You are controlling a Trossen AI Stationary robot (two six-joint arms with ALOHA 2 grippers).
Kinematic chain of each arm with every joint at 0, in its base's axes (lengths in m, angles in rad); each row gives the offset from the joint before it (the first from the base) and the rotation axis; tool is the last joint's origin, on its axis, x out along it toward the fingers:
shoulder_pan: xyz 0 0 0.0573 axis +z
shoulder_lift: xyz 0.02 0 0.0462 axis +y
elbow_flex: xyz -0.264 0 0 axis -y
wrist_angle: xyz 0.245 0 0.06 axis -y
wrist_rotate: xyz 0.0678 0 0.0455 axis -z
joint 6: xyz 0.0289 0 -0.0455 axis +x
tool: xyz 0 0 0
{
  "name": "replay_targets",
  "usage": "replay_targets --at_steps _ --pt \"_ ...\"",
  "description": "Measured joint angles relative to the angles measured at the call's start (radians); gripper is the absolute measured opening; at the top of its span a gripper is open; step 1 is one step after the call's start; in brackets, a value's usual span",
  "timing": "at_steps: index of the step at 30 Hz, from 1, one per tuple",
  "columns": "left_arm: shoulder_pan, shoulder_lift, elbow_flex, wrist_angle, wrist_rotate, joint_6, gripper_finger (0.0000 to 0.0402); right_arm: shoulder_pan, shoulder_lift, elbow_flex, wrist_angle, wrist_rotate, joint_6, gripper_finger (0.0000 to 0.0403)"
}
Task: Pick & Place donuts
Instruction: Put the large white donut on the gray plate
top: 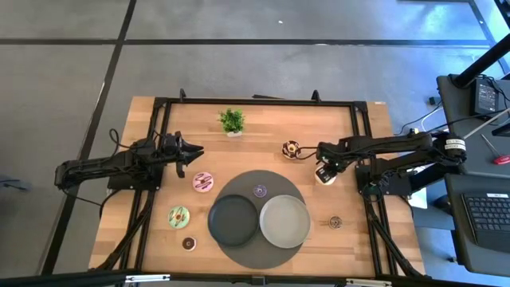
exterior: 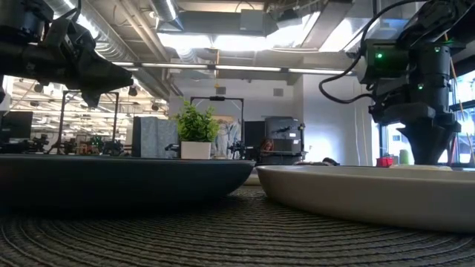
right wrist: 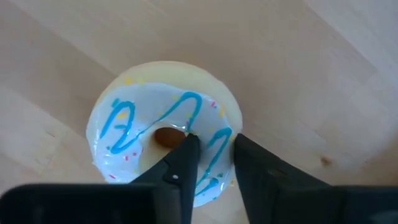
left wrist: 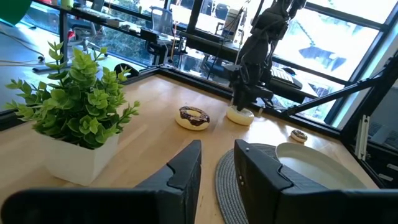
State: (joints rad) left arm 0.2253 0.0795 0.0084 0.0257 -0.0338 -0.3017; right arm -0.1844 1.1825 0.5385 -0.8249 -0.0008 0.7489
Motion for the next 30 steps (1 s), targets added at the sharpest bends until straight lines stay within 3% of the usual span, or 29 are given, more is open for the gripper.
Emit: replay_targets --at_steps 8,17,22,30 --pt "0.000 0.000 0.000 0.000 0.000 -0.016 0.0094 0.000 -0.002 0.002 -0.007 -0.001 -0.060 0.0042" --pt "0.000 0.000 0.000 0.000 0.000 -0.074 0.0092 0.029 -0.034 0.156 -0.068 -0.043 -0.099 0.0038" --pt "0.000 0.000 0.000 0.000 0.000 -0.073 0.0091 0.139 -0.030 0.265 0.007 -0.138 -0.078 0.0035" --pt "0.000 0.000 0.000 0.000 0.000 -0.071 0.0093 0.369 0.018 0.301 0.279 -0.081 0.127 0.0036"
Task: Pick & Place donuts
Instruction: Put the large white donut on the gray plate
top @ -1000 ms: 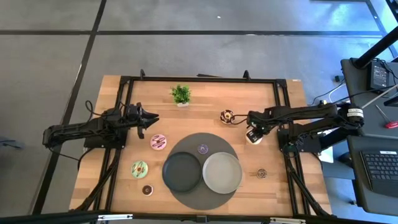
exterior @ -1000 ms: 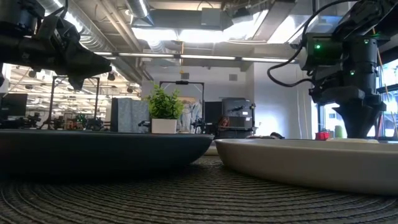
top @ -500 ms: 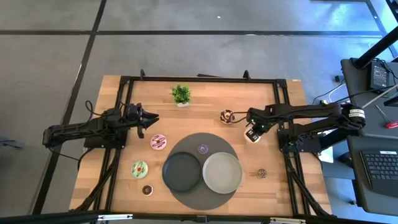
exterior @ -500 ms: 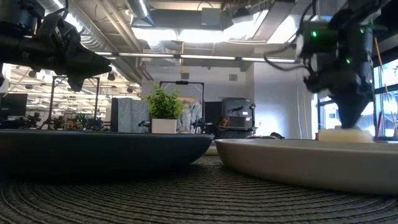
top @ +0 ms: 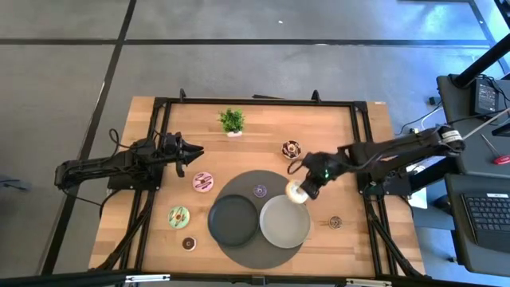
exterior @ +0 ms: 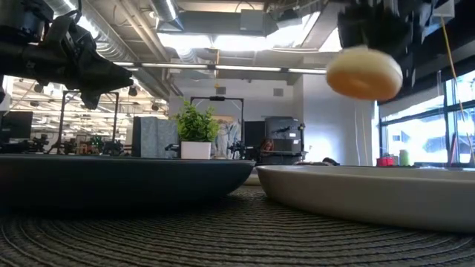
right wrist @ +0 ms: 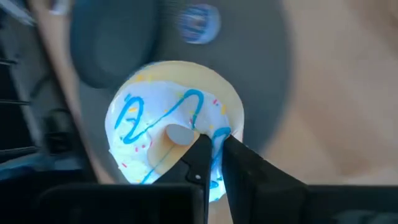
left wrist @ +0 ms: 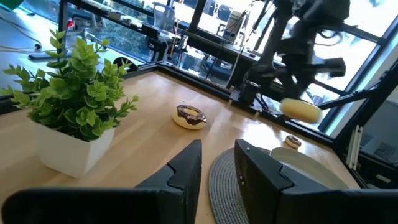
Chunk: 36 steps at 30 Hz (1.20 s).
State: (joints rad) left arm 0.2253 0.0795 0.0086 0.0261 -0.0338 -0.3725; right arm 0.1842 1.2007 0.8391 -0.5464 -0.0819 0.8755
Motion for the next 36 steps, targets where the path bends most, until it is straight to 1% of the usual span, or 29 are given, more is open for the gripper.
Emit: replay_targets --at_steps 3,6,12,17,25,36 --pt "0.000 0.000 0.000 0.000 0.000 0.000 0.0092 0.061 0.062 0.000 0.112 0.007 0.038 0.0036" --pt "0.000 0.000 0.000 0.000 0.000 0.001 0.0091 0.094 0.133 0.000 0.178 0.009 0.076 0.0036" --pt "0.000 0.000 0.000 0.000 0.000 0.001 0.0094 0.113 0.265 0.000 0.199 0.024 0.159 0.0037" --pt "0.000 0.000 0.000 0.000 0.000 0.001 0.0095 0.113 0.331 0.000 0.199 0.047 0.190 0.0037" --pt "0.000 0.000 0.000 0.000 0.000 0.001 0.0095 0.113 0.378 0.000 0.220 0.047 0.194 0.0037" --pt "0.000 0.000 0.000 0.000 0.000 0.001 0.0092 0.113 0.380 0.000 0.256 0.046 0.172 0.0038"
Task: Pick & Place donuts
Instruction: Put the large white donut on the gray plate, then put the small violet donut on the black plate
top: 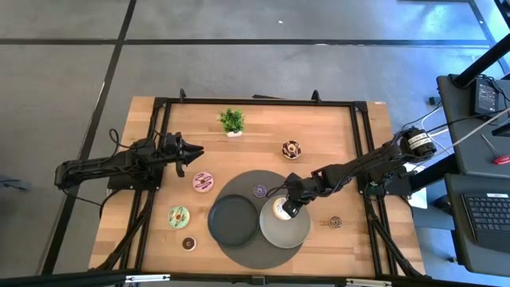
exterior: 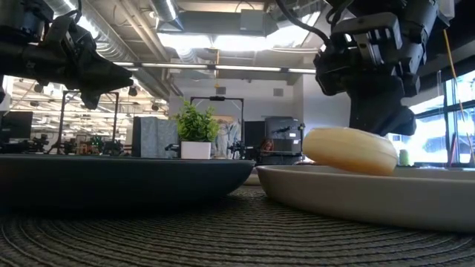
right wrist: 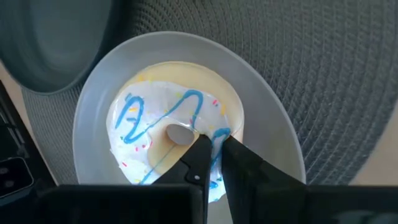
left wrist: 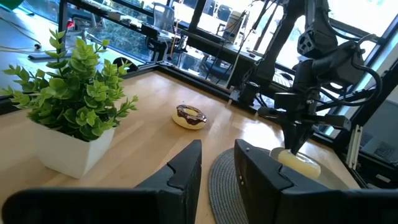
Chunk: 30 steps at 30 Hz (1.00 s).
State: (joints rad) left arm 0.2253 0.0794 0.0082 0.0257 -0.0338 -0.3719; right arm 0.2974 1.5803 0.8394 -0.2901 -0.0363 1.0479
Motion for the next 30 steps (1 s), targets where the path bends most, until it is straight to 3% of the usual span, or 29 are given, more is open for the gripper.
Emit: replay_targets --at_steps 16,20,25,30 --pt "0.000 0.000 0.000 0.000 0.000 0.000 0.0095 0.000 -0.001 0.000 0.000 -0.001 -0.009 0.0138" --pt "0.000 0.000 0.000 0.004 0.000 -0.033 0.0094 0.000 -0.007 0.000 -0.001 -0.001 -0.009 0.0145" --pt "0.000 0.000 0.000 0.072 0.000 -0.246 0.0094 0.000 -0.084 0.000 -0.014 0.026 -0.038 0.0146" --pt "-0.019 0.031 0.031 0.128 0.113 -0.195 0.0094 -0.001 -0.201 0.000 -0.102 0.020 -0.094 0.0146"
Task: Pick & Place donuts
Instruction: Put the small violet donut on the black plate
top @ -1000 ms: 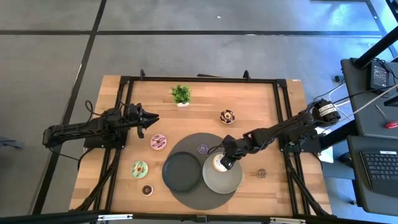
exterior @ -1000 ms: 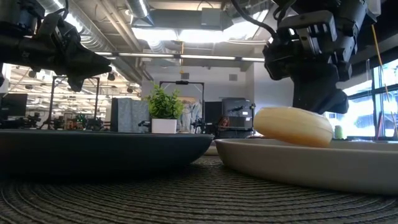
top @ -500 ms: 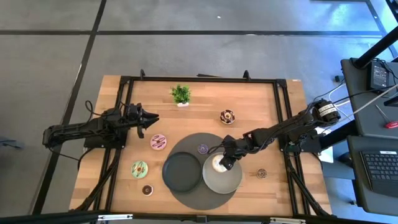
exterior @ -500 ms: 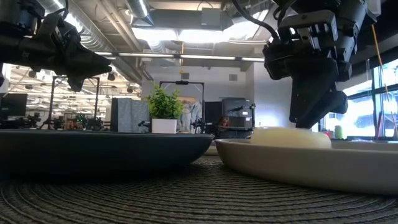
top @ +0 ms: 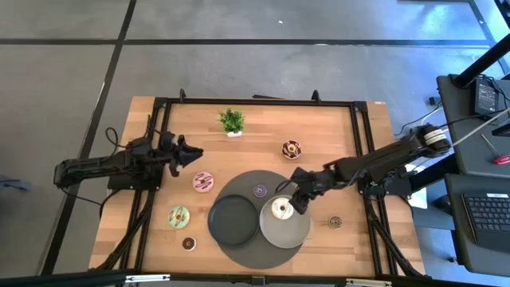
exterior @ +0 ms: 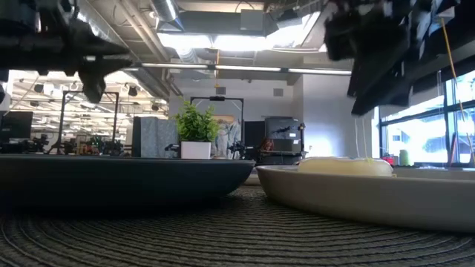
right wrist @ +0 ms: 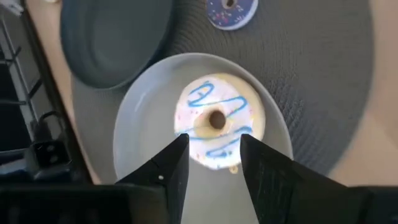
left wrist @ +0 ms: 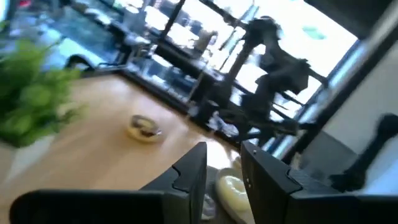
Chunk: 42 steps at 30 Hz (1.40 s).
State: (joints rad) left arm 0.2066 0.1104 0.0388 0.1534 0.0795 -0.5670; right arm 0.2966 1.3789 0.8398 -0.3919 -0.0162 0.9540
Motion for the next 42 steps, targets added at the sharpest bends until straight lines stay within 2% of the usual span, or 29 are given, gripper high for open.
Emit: replay_targets --at_steps 3,7,11,14,17,20,22,27,30,42 --pt "-0.023 0.066 0.079 0.006 -0.001 0.056 0.0092 -0.006 -0.068 0.000 -0.067 0.014 -0.032 0.0146" --pt "-0.078 0.239 0.220 -0.042 0.000 0.160 0.0095 -0.027 -0.138 0.000 -0.154 0.069 -0.070 0.0146" --pt "-0.153 0.467 0.414 -0.244 -0.009 0.235 0.0095 -0.052 -0.173 0.000 -0.192 0.114 -0.078 0.0146" --pt "-0.206 0.654 0.560 -0.363 -0.073 0.270 0.0093 -0.070 -0.177 0.000 -0.201 0.121 -0.111 0.0146" --pt "-0.234 0.835 0.668 -0.382 -0.120 0.287 0.0090 -0.086 -0.177 0.000 -0.217 0.121 -0.134 0.0146" --pt "-0.240 0.995 0.740 -0.341 -0.110 0.300 0.0092 -0.099 -0.177 0.000 -0.229 0.122 -0.151 0.0146" --pt "-0.247 1.085 0.763 -0.276 -0.101 0.295 0.0093 -0.104 -0.177 0.000 -0.238 0.122 -0.153 0.0146" --pt "-0.263 1.282 0.773 0.014 -0.097 0.293 0.0095 -0.110 -0.177 0.000 -0.263 0.122 -0.173 0.0146" --pt "-0.266 1.381 0.772 0.108 -0.097 0.315 0.0092 -0.110 -0.177 0.000 -0.279 0.122 -0.175 0.0146" --pt "-0.278 1.654 0.772 0.164 -0.097 0.318 0.0089 -0.110 -0.177 0.000 -0.291 0.122 -0.178 0.0146"
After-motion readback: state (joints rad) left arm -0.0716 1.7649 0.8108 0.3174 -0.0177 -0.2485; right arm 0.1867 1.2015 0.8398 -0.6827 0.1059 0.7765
